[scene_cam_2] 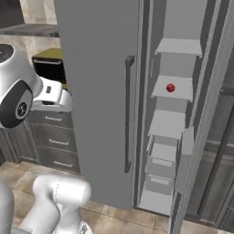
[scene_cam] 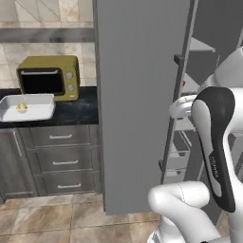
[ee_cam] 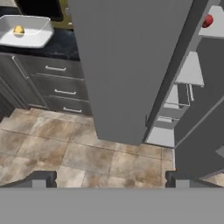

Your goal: Take the potato and bell pepper out of the freezer and place them in the tupperware container on the counter. Then put the tupperware containing the vegetables back in the freezer.

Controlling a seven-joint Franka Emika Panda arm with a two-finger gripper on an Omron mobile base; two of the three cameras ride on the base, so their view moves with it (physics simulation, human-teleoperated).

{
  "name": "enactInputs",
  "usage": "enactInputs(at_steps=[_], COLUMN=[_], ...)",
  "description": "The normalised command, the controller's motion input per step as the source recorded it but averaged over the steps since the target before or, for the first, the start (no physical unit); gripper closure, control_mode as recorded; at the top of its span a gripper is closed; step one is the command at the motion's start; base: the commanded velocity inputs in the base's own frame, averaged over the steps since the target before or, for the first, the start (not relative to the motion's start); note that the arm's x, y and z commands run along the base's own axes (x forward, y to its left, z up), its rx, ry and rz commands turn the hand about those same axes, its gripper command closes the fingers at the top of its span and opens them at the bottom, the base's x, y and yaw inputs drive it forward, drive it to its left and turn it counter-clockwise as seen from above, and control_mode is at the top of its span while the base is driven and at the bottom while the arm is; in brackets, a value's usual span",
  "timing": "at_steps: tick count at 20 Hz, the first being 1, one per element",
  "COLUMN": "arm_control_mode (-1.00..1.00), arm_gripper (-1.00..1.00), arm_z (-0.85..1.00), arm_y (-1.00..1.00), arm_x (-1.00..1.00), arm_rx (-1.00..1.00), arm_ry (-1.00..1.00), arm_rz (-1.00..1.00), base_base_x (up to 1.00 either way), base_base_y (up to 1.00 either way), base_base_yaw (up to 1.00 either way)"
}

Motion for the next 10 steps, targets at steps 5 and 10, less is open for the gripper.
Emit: enactInputs(at_steps=[5,10], arm_control_mode=[1.0,1.0], arm_gripper=[-1.0,-1.0], arm_z=[0.0,0.0], arm_y=[0.0,0.0], arm_x=[0.0,0.0], arm_rx=[0.0,0.0], arm_ry=[0.0,0.0], arm_rz=[0.0,0.0], base_base_x=[0.0,0.19], base_base_y=[-0.55,-0.08], base_base_yaw=[0.0,0.0])
